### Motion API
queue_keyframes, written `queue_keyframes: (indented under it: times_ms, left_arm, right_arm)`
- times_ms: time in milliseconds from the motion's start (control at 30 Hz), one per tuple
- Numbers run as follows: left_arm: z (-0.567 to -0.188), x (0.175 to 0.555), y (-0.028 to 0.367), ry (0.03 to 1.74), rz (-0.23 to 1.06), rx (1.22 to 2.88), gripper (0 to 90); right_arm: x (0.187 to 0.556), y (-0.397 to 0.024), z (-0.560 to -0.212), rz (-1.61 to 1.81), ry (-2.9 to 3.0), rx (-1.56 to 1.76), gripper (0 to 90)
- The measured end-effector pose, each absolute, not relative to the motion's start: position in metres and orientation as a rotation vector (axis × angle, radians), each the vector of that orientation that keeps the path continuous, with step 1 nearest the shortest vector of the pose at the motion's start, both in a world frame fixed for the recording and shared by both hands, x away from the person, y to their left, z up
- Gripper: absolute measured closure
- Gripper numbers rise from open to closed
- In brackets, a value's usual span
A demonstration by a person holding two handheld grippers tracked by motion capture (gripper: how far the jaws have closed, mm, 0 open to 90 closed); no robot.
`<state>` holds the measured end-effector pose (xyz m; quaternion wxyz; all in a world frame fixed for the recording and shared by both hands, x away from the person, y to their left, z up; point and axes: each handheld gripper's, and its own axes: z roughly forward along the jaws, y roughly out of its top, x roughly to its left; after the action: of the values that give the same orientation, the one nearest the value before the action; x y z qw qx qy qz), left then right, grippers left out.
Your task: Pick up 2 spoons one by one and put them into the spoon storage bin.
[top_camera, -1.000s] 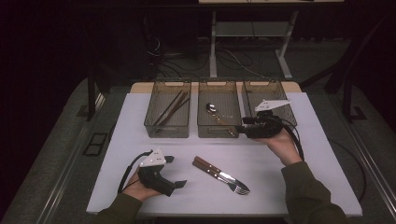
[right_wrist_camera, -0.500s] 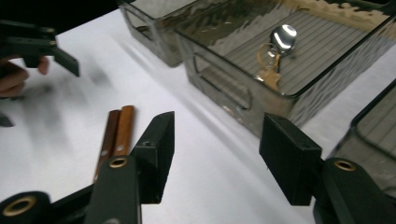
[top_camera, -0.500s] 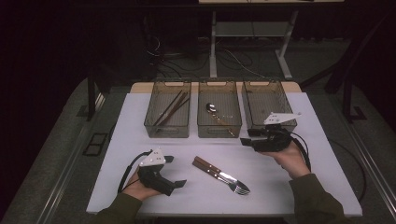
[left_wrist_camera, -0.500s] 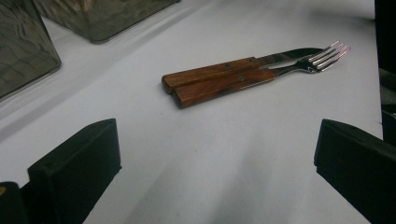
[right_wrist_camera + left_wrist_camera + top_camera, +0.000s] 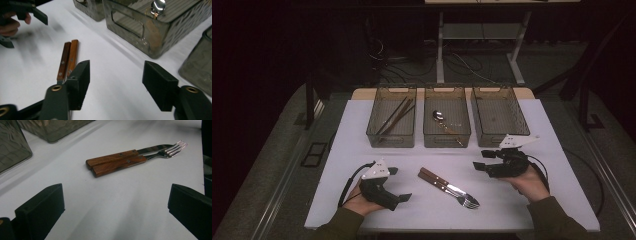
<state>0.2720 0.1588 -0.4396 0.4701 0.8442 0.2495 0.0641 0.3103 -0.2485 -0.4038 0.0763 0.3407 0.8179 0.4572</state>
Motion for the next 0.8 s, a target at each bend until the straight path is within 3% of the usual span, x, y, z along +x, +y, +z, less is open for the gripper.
queue_keyframes:
  times_ms: [267,800]
  left_arm:
    - [-0.44,0.272,0.158,0.612,0.157,2.07,0.0]
    - [-0.439,0.271,0.158,0.612,0.16,2.076,0.0]
  right_arm:
    - [0.296,-0.257,-0.415,1.355,2.404,1.034,29.2]
    - [0.278,-0.253,-0.428,1.361,2.442,0.986,25.9]
